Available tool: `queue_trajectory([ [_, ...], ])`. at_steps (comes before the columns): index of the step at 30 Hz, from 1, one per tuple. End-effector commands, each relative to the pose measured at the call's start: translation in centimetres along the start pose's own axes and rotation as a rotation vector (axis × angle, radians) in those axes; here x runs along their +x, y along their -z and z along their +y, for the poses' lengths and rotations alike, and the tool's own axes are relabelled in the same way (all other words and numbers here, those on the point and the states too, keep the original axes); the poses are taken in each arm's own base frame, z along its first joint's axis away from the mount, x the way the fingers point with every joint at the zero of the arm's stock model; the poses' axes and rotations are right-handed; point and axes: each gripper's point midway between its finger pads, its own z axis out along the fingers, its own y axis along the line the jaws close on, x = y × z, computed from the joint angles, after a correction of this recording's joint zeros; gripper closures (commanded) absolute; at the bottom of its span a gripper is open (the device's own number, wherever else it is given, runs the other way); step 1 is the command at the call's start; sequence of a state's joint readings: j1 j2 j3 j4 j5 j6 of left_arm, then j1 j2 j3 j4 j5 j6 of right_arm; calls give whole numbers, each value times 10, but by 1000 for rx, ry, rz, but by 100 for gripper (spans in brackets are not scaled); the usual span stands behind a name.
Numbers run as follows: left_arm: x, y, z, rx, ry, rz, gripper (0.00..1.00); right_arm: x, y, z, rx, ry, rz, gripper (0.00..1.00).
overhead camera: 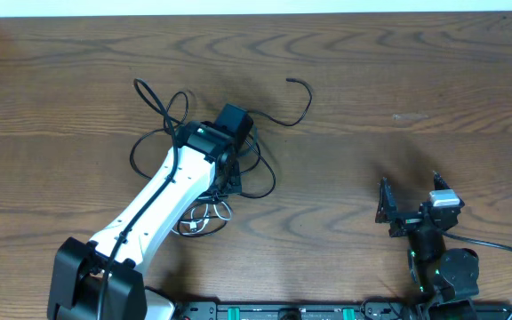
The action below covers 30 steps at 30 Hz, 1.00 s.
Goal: Untangle cables
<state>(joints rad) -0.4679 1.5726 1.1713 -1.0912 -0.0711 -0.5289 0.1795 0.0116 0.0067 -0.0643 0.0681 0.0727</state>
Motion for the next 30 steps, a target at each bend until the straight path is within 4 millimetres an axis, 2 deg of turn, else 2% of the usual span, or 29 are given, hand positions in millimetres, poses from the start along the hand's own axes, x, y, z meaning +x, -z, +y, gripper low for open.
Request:
queue_trajectory([
  [1, -7, 5, 3, -19, 29, -41, 92, 0, 0, -3, 13, -13, -2, 1],
  [12, -15, 5, -7, 20, 124, -74, 93, 0, 0, -3, 12, -13, -2, 1],
  [21, -19, 11, -41, 97, 59, -140, 92, 0, 0, -3, 12, -13, -2, 1],
  [30, -11, 18, -80, 160, -43, -197, 92, 0, 0, -3, 12, -13, -2, 1],
])
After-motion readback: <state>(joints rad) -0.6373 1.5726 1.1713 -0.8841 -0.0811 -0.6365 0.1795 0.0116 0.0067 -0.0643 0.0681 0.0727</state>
